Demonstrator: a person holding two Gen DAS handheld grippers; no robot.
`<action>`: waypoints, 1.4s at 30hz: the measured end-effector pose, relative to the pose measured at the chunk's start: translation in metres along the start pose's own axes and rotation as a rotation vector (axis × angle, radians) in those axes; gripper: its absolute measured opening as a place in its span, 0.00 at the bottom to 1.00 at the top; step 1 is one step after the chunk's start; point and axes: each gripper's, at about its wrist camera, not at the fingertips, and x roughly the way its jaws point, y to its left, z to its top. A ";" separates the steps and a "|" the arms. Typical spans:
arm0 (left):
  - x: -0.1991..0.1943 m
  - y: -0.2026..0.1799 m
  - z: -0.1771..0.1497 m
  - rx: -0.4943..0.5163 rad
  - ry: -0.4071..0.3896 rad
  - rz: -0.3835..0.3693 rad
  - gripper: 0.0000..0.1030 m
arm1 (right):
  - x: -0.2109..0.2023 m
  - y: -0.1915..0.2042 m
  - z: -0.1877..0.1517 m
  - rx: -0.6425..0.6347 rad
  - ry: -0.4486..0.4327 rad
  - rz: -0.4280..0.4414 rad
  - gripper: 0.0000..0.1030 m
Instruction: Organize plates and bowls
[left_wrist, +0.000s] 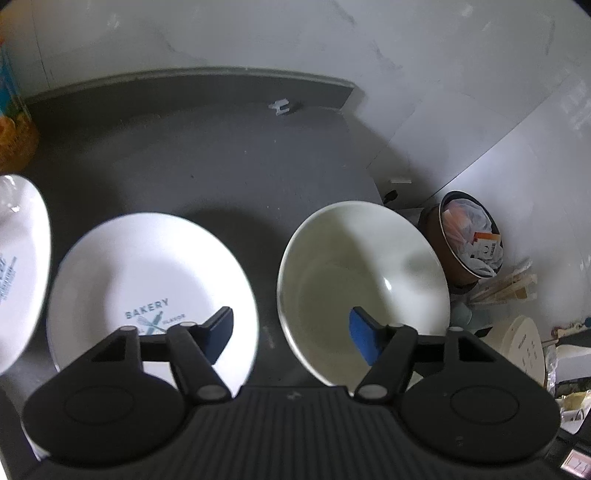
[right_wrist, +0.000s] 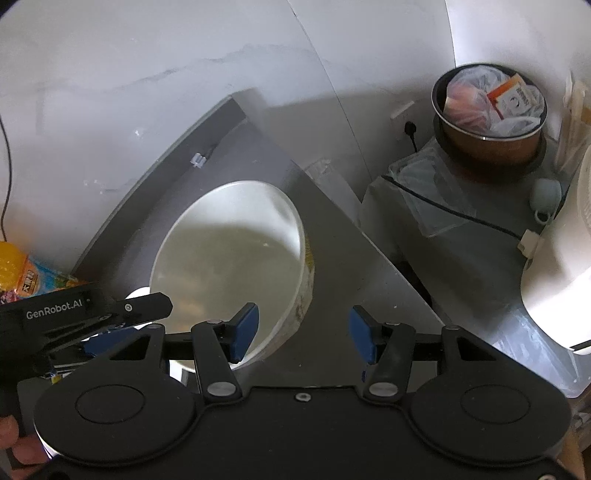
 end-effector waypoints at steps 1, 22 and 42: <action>0.002 0.000 0.000 -0.003 0.003 0.001 0.65 | 0.003 -0.001 0.001 0.005 0.004 -0.001 0.53; 0.035 0.007 0.004 -0.105 0.071 0.049 0.07 | 0.026 0.010 0.002 -0.007 0.043 0.016 0.22; -0.049 0.007 0.002 -0.012 -0.035 -0.034 0.07 | -0.053 0.045 -0.019 -0.028 -0.095 0.020 0.22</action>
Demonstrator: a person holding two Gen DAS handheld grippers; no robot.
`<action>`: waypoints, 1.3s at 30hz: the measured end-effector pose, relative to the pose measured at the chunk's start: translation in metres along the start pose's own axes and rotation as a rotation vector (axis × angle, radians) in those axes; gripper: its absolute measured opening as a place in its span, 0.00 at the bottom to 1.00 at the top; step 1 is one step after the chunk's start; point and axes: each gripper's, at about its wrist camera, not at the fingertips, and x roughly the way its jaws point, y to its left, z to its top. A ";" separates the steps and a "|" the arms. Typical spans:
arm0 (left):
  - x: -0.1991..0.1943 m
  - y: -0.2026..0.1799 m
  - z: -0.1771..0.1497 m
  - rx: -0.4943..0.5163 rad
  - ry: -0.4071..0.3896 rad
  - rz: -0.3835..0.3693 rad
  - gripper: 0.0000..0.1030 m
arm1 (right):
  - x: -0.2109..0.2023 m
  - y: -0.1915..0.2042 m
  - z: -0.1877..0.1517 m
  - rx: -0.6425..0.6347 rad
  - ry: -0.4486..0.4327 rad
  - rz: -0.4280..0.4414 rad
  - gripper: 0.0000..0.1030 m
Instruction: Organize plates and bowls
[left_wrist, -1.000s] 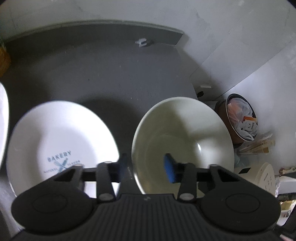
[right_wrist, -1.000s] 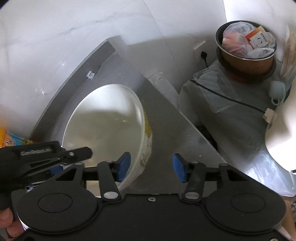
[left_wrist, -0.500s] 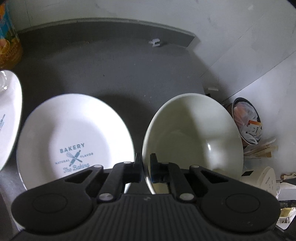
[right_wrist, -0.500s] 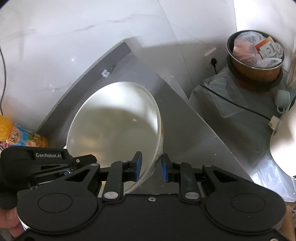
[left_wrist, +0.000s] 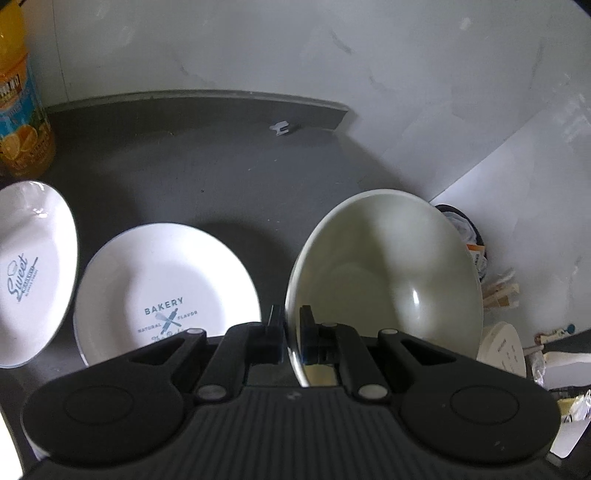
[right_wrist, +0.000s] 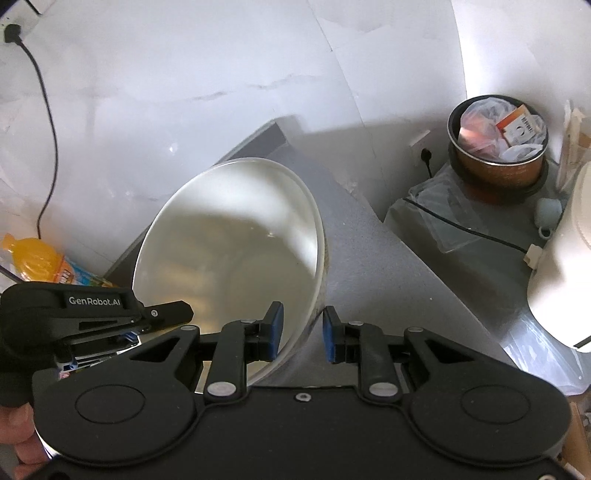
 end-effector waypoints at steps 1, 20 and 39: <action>-0.005 0.000 -0.002 0.005 -0.002 -0.006 0.07 | -0.005 0.002 -0.002 0.002 -0.007 -0.002 0.22; -0.066 0.008 -0.044 0.093 -0.012 -0.069 0.07 | -0.071 0.023 -0.050 0.028 -0.082 -0.039 0.22; -0.085 0.050 -0.079 0.099 0.036 -0.080 0.07 | -0.083 0.047 -0.100 0.035 -0.040 -0.056 0.23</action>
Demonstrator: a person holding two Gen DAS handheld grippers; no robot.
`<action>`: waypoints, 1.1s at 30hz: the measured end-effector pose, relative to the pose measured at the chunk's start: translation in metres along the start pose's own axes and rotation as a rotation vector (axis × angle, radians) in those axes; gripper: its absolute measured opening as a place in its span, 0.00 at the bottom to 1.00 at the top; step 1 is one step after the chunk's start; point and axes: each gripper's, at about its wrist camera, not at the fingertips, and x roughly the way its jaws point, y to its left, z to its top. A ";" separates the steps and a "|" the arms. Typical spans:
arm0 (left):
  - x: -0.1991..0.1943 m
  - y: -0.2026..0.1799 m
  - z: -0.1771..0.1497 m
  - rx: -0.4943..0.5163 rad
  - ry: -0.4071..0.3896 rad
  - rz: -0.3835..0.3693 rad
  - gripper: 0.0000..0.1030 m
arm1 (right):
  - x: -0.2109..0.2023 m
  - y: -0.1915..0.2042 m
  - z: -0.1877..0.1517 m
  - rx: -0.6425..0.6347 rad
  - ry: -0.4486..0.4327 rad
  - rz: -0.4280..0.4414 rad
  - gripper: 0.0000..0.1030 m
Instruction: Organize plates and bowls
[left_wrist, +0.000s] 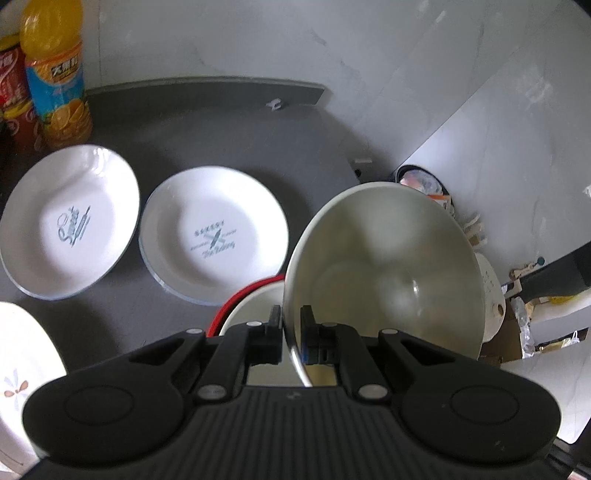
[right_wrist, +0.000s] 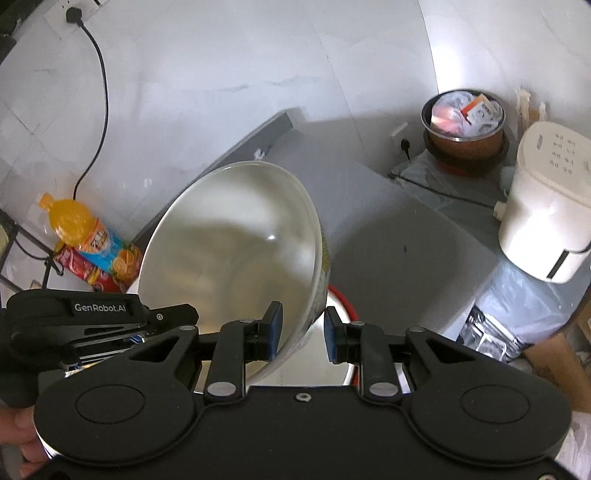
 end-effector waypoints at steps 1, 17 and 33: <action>0.001 0.003 -0.003 -0.001 0.007 0.002 0.07 | 0.000 0.001 -0.004 0.001 0.006 -0.002 0.23; 0.010 0.022 -0.036 -0.003 0.070 0.032 0.07 | 0.005 0.003 -0.037 0.004 0.064 -0.039 0.23; 0.029 0.022 -0.040 -0.008 0.110 0.073 0.07 | 0.020 -0.005 -0.036 0.009 0.127 -0.040 0.27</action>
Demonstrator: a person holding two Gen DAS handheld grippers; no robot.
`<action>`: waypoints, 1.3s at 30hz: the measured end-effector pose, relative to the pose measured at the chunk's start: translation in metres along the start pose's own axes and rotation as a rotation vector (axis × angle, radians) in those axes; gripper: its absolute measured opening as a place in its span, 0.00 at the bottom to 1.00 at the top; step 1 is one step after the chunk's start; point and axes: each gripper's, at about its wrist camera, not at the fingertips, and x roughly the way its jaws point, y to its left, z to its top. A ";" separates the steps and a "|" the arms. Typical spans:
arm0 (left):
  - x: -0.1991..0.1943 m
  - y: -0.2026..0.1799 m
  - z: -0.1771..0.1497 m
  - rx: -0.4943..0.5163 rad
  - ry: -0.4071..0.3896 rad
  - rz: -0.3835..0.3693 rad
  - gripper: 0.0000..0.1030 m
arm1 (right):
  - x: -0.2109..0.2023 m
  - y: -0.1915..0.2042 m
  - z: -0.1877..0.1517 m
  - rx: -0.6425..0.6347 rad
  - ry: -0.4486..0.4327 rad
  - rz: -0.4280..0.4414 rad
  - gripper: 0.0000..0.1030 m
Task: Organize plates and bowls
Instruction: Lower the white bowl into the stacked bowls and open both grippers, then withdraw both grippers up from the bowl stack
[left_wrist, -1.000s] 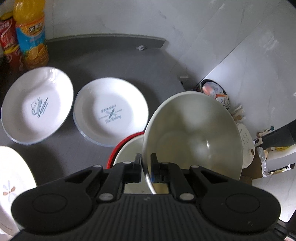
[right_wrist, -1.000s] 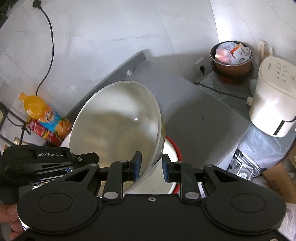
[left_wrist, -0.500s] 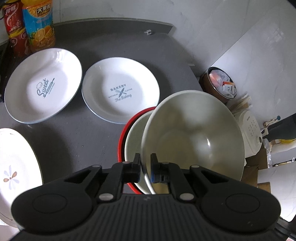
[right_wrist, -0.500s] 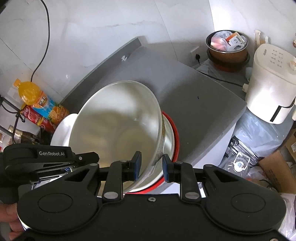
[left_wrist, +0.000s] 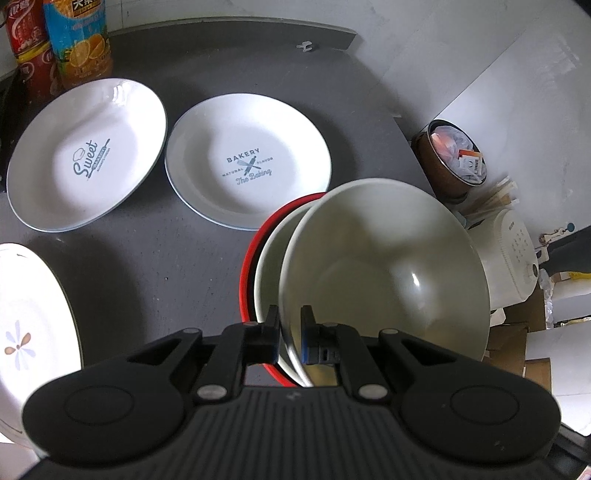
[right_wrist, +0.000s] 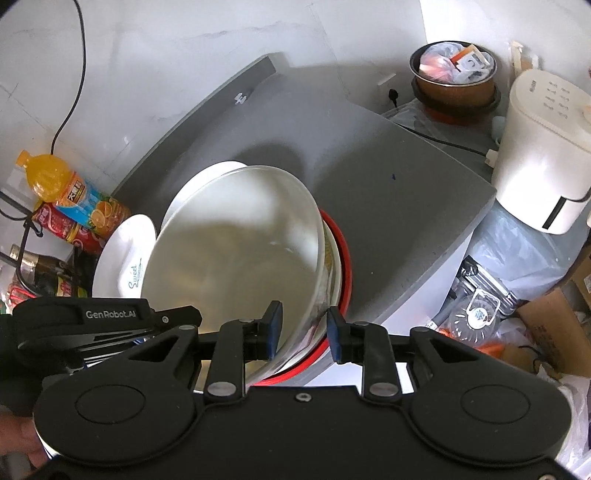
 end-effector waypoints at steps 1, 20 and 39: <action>0.001 0.000 0.000 -0.003 0.001 0.000 0.07 | 0.000 0.001 0.000 -0.006 0.002 0.000 0.28; -0.011 0.002 0.005 -0.068 -0.047 -0.014 0.32 | -0.017 0.001 0.029 -0.154 -0.030 0.056 0.46; -0.032 0.026 -0.002 -0.289 -0.107 0.027 0.33 | 0.004 0.002 0.059 -0.279 0.082 0.183 0.46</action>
